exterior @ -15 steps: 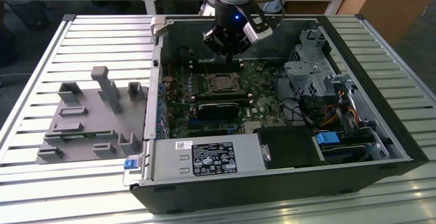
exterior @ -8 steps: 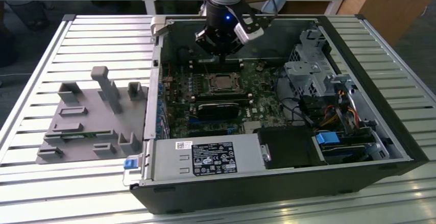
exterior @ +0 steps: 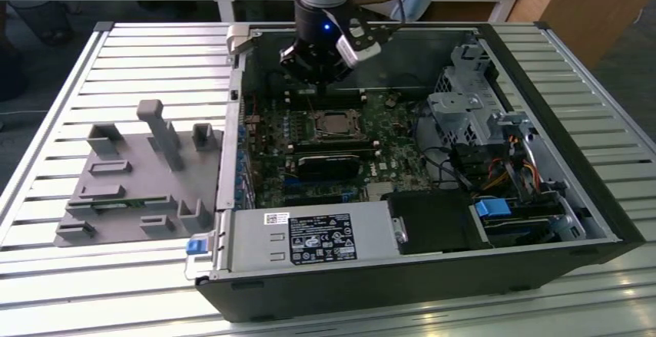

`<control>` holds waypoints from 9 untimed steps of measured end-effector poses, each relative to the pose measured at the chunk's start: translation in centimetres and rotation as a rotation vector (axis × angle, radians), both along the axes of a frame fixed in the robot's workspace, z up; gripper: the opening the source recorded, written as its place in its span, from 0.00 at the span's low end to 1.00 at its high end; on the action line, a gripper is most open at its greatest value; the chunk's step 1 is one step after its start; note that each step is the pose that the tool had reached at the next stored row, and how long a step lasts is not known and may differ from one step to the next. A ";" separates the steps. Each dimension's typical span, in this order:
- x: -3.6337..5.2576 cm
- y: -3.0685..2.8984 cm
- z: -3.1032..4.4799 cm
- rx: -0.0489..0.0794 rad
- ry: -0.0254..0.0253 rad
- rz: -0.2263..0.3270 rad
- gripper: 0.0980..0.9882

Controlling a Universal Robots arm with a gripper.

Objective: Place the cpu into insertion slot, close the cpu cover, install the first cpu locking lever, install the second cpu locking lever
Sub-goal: 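Install the first cpu locking lever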

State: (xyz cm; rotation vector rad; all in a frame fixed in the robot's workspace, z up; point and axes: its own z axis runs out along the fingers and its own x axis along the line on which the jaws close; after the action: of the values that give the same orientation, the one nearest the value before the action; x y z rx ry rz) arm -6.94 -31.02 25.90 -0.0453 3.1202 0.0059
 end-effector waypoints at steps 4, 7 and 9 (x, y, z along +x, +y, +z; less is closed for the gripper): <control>-0.81 0.04 -0.04 0.000 0.0001 -0.021 0.01; -1.63 0.04 -0.08 0.000 -0.0002 -0.021 0.01; -2.03 0.04 -0.11 0.000 -0.0002 -0.021 0.01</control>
State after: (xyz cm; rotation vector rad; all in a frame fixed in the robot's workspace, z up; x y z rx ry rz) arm -8.97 -30.98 25.79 -0.0120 3.1203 0.0055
